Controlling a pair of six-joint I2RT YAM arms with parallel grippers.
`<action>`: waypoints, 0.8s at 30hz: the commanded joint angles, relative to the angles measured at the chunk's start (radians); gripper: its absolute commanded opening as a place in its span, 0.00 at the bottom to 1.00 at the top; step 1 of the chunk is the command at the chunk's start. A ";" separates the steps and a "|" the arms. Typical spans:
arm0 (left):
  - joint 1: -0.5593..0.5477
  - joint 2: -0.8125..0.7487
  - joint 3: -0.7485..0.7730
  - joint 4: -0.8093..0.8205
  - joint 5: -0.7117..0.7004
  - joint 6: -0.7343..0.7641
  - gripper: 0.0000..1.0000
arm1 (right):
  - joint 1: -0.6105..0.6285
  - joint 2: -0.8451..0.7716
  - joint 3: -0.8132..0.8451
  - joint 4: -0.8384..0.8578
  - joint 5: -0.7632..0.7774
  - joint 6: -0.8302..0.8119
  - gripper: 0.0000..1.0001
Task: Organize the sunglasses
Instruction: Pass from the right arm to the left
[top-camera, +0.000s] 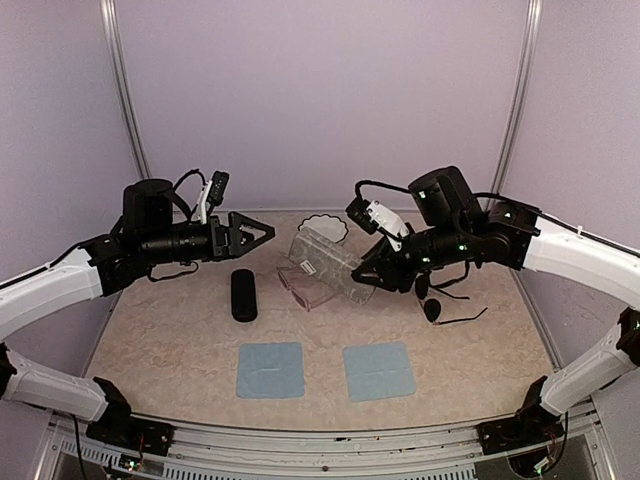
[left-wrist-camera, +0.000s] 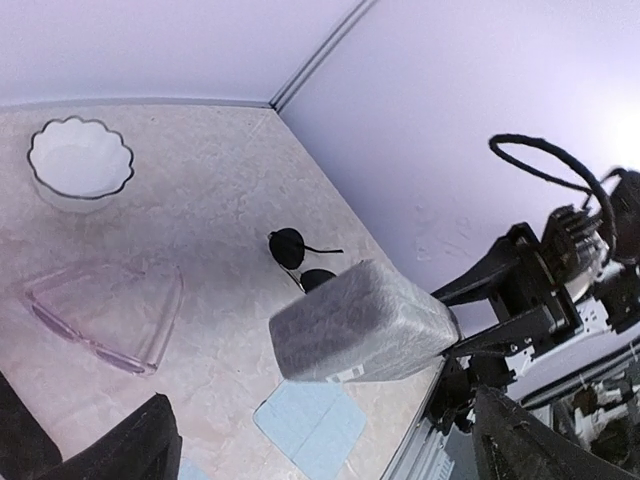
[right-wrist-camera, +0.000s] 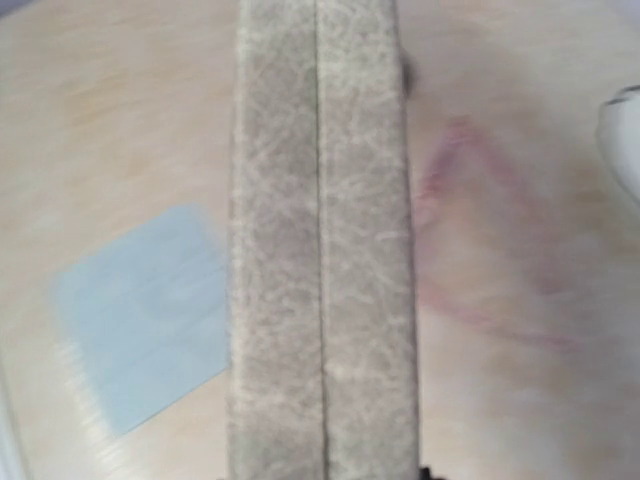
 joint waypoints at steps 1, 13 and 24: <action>-0.021 -0.003 -0.096 0.239 -0.112 -0.254 0.99 | 0.095 0.034 -0.011 0.206 0.419 0.069 0.00; -0.104 0.110 -0.141 0.514 -0.174 -0.438 0.99 | 0.210 0.145 0.003 0.463 0.636 0.125 0.00; -0.110 0.156 -0.137 0.557 -0.232 -0.455 0.99 | 0.246 0.163 0.045 0.474 0.599 0.156 0.00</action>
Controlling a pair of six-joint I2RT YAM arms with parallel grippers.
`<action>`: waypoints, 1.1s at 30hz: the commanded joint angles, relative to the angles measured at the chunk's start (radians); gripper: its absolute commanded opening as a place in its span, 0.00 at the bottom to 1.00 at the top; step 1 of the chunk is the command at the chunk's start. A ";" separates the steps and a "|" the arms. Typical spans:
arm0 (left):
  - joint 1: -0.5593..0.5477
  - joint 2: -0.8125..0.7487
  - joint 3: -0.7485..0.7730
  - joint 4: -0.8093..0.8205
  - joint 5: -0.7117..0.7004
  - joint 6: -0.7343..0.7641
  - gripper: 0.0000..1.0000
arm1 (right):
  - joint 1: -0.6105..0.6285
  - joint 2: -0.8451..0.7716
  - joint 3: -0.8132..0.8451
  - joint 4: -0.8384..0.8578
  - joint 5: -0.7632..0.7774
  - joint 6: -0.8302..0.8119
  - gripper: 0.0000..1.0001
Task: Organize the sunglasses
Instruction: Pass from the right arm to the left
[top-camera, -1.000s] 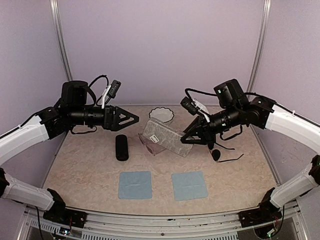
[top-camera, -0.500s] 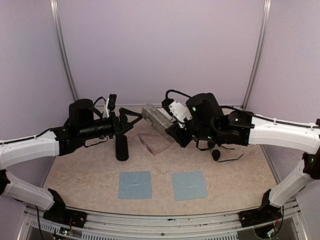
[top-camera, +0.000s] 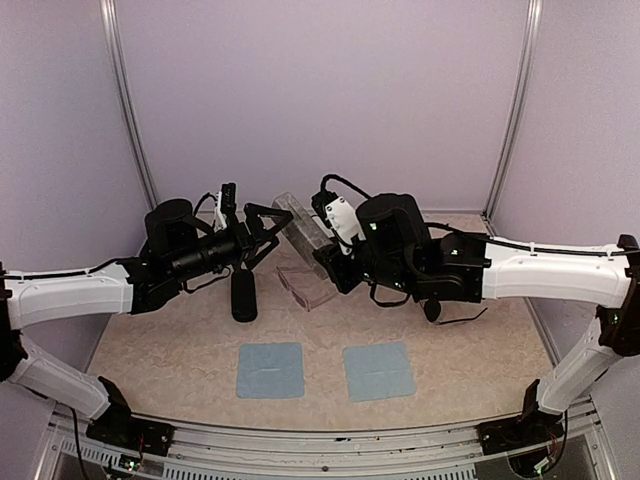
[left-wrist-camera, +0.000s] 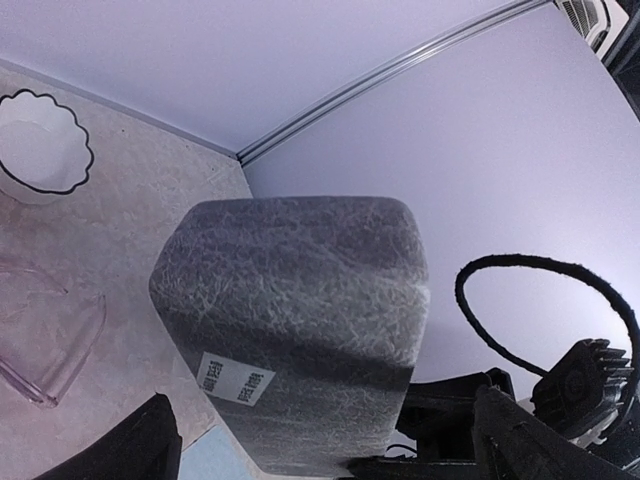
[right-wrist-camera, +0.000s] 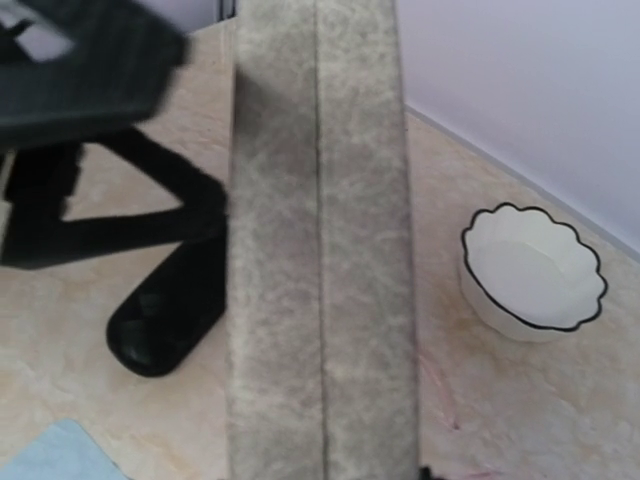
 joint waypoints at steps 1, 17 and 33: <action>-0.007 0.022 0.002 0.069 -0.026 -0.008 0.99 | 0.022 -0.002 0.055 0.066 0.002 0.026 0.00; -0.026 0.057 -0.008 0.156 0.050 0.000 0.94 | 0.043 -0.009 0.073 0.042 -0.005 0.042 0.00; -0.033 0.036 -0.034 0.156 0.075 0.022 0.60 | 0.043 -0.001 0.079 0.018 0.026 0.050 0.00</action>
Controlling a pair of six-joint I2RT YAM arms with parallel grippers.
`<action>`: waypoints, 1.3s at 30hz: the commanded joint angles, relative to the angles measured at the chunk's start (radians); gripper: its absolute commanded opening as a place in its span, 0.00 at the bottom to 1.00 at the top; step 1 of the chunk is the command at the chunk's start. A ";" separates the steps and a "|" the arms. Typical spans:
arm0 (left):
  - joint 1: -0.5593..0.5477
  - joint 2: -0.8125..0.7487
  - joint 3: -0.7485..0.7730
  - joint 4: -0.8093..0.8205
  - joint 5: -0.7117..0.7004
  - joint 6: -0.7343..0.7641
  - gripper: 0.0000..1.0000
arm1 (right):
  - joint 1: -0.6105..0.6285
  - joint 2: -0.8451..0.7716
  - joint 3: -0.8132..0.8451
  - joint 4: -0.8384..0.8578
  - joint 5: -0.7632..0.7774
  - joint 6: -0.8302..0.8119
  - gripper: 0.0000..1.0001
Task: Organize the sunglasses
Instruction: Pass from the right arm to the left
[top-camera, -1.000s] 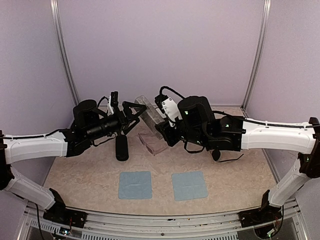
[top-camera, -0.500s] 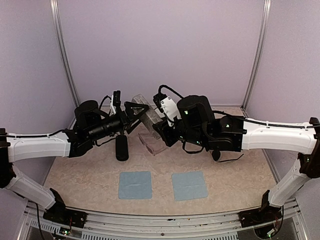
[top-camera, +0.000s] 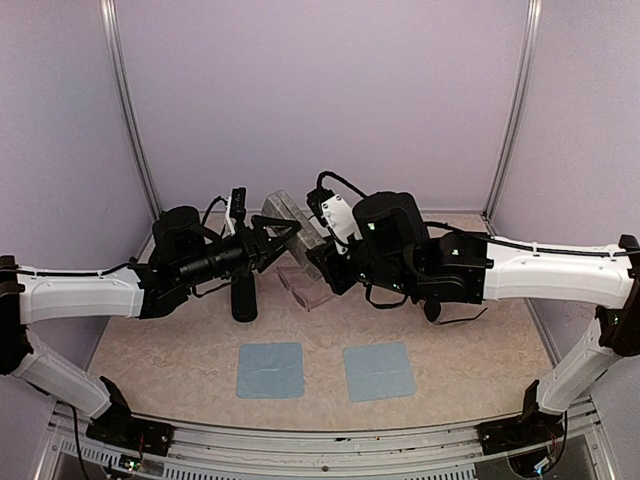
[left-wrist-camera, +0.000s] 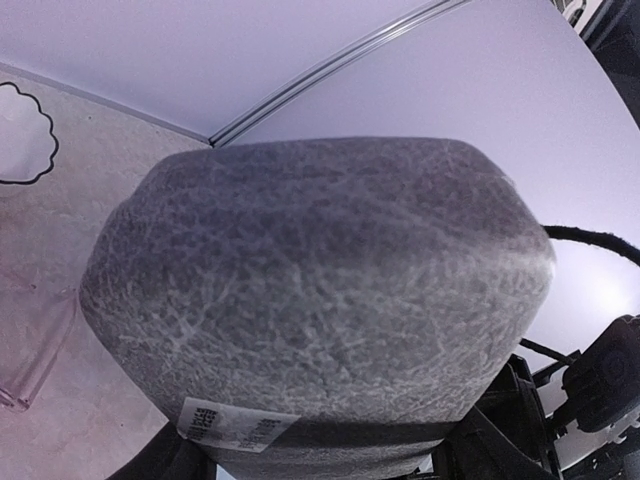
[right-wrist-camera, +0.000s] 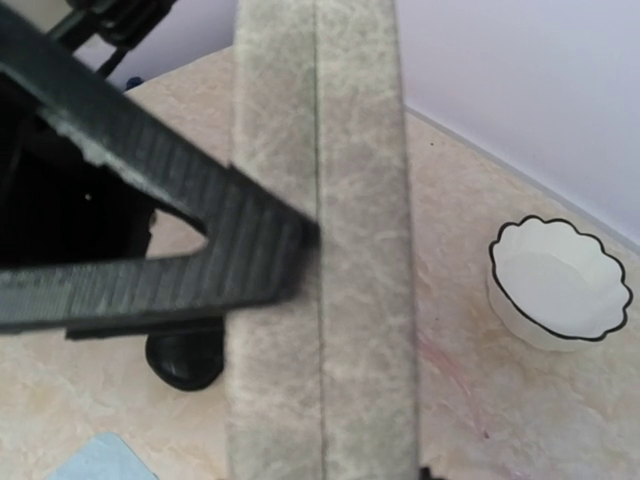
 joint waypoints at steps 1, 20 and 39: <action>-0.007 -0.021 -0.008 0.030 0.027 0.023 0.56 | 0.008 -0.002 0.048 0.028 0.024 0.013 0.00; 0.041 -0.011 -0.016 0.024 0.147 0.084 0.08 | -0.025 -0.110 -0.003 -0.020 -0.133 -0.036 0.74; 0.034 0.012 0.028 0.006 0.553 0.220 0.02 | -0.388 -0.209 -0.137 0.058 -1.141 0.248 0.87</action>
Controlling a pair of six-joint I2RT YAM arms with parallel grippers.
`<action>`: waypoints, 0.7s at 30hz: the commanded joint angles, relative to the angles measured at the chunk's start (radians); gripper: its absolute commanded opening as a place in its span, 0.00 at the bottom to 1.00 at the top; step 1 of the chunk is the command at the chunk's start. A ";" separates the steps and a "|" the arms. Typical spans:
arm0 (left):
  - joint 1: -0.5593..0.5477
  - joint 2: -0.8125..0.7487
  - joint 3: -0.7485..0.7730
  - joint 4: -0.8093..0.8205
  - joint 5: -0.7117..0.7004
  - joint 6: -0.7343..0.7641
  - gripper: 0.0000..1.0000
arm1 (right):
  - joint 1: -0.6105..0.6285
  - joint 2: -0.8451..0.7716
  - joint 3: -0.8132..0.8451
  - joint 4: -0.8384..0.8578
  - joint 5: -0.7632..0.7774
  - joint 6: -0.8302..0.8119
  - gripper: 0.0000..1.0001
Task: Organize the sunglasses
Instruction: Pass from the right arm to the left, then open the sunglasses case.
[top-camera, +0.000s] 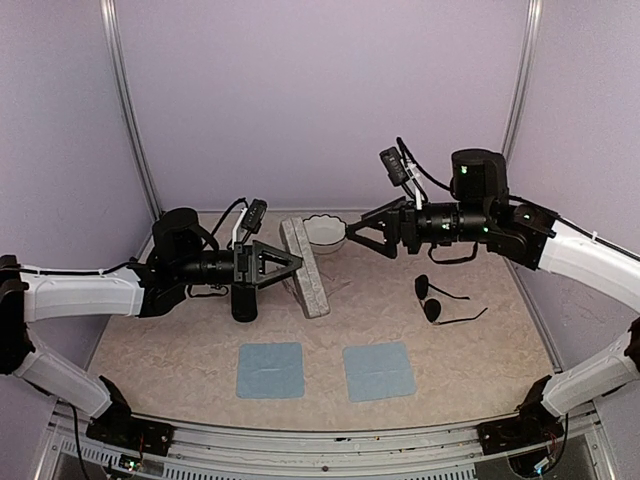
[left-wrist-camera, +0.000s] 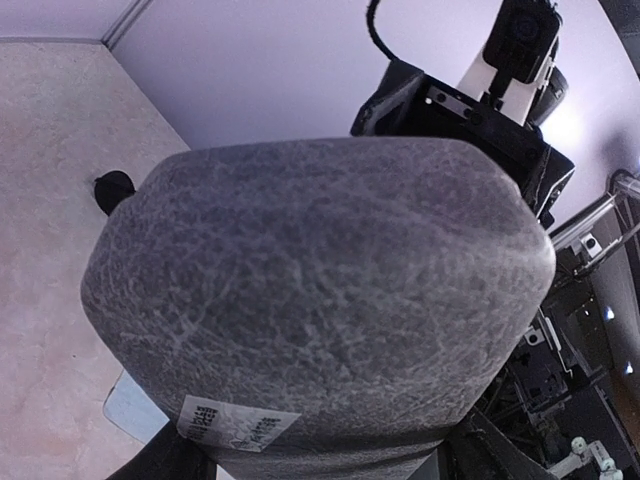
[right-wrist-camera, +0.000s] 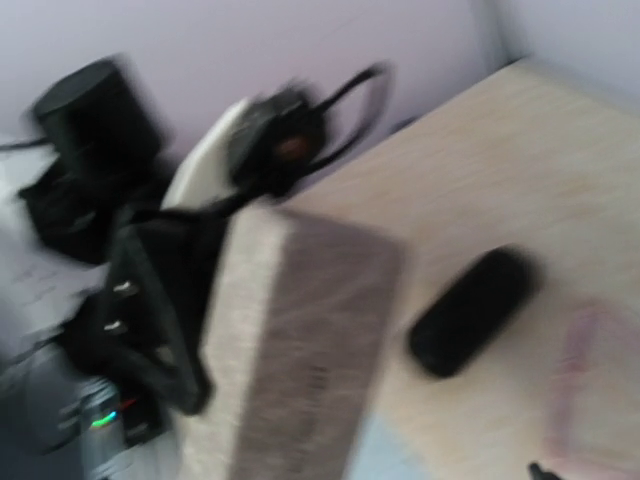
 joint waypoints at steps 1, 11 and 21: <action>-0.028 0.008 0.059 0.015 0.088 0.050 0.02 | -0.008 0.059 -0.029 0.083 -0.313 0.105 0.87; -0.058 0.040 0.079 0.077 0.104 0.011 0.00 | 0.001 0.149 -0.065 0.172 -0.419 0.189 0.87; -0.069 0.056 0.094 0.090 0.110 0.000 0.00 | 0.023 0.201 -0.048 0.151 -0.369 0.183 0.86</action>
